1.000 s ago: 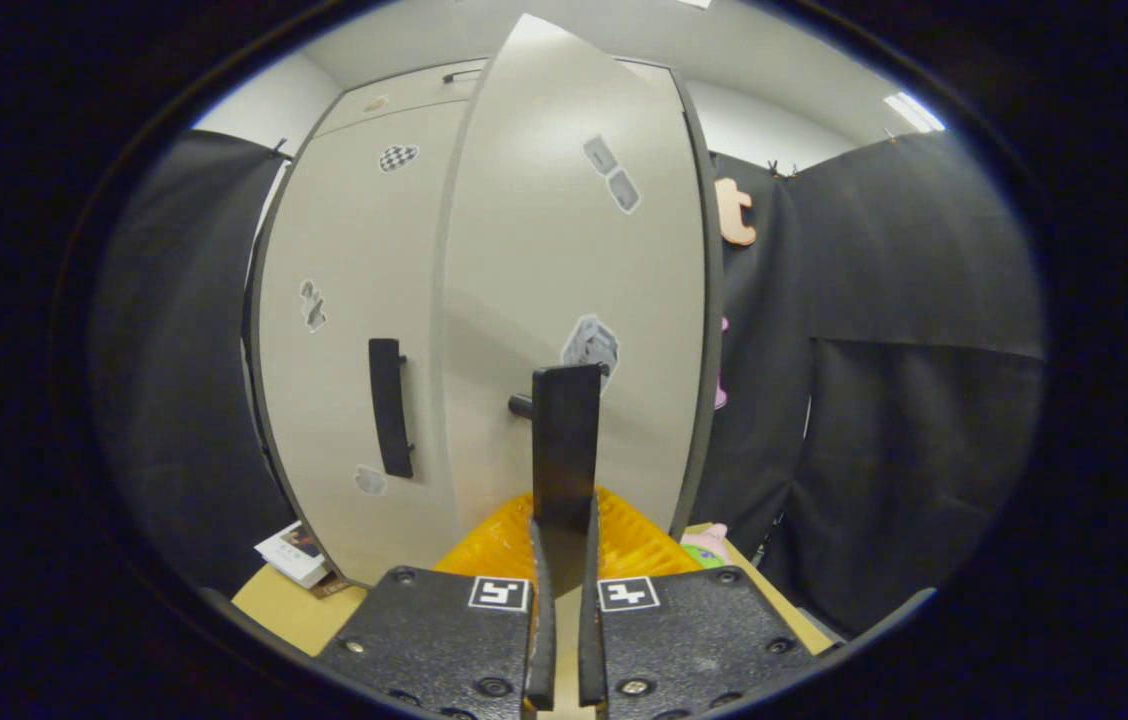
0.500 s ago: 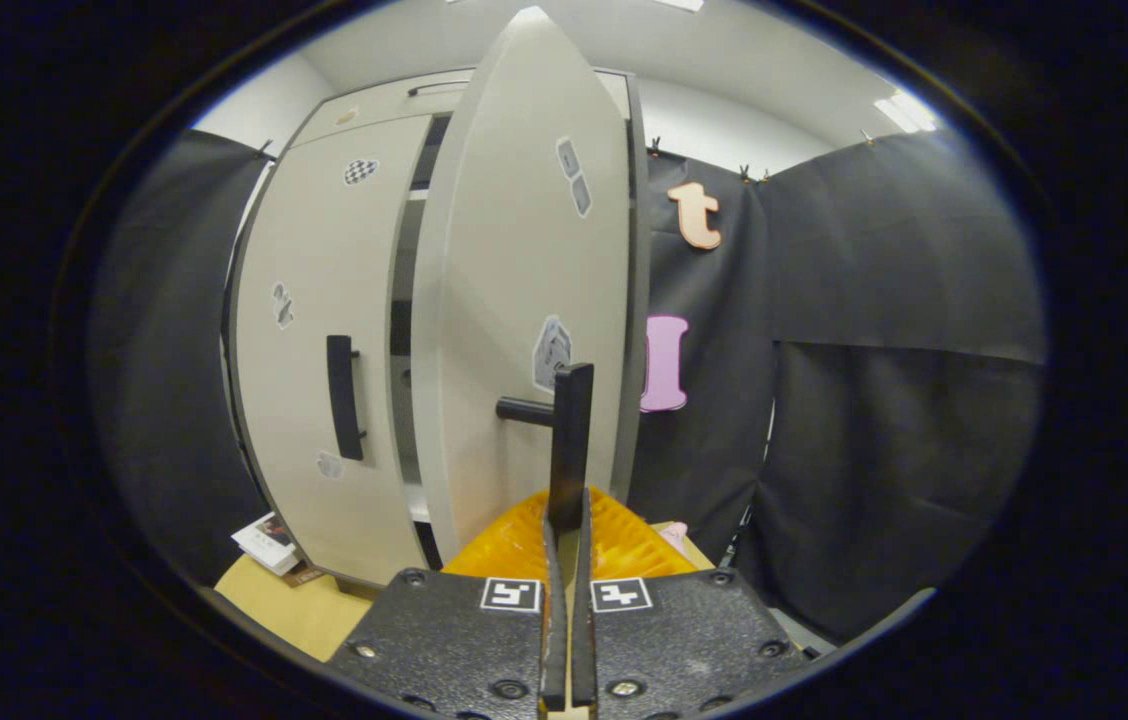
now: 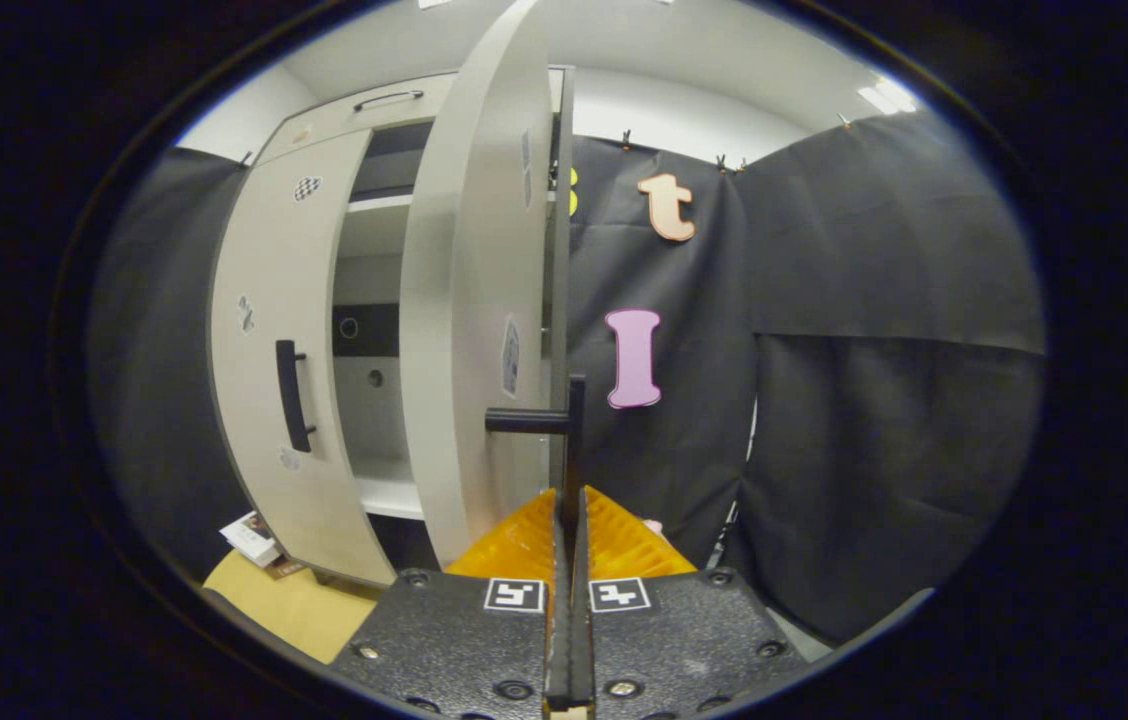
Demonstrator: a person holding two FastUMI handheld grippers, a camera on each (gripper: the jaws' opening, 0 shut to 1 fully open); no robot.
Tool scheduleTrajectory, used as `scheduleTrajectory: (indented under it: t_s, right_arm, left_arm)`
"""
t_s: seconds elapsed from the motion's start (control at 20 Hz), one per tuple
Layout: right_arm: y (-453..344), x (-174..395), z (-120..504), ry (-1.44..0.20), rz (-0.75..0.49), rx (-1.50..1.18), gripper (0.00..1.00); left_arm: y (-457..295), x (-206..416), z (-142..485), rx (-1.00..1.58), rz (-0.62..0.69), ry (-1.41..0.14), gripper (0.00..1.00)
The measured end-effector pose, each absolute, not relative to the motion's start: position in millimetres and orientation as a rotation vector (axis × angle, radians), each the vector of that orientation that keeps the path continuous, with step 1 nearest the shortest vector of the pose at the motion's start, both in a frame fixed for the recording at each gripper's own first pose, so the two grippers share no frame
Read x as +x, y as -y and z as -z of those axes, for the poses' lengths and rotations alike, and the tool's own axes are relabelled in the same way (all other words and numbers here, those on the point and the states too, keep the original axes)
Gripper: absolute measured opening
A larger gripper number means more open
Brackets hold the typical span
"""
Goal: Open the right door of the double-door shoe cabinet with the right hand, and open the left door with the left hand.
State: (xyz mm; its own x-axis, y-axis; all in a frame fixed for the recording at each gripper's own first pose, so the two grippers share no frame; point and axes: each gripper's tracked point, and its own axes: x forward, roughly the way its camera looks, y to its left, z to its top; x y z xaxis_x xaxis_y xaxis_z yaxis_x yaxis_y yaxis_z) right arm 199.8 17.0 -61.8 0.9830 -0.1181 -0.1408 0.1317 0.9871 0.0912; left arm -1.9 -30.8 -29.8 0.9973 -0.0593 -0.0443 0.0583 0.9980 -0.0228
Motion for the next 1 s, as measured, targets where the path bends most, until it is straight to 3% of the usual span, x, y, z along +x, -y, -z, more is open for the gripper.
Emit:
scheduleTrajectory:
  t_s: [0.35,0.8,0.85,1.0]
  right_arm:
    - [-18.9,199.4,63.7,-0.152,0.035,0.108,0.04]
    - [1.2,189.6,57.4,-0.141,0.068,0.009,0.07]
    - [4.8,188.0,55.7,-0.131,0.081,-0.009,0.09]
    - [14.3,177.7,50.6,-0.124,0.114,-0.028,0.31]
  left_arm:
    - [65.1,4.3,24.8,-0.004,0.028,-0.052,0.95]
    - [78.7,-3.7,27.6,-0.008,-0.011,-0.073,0.96]
    - [76.9,-4.1,28.0,-0.008,-0.016,-0.074,0.96]
    - [73.2,-4.5,27.3,-0.001,-0.021,-0.074,0.96]
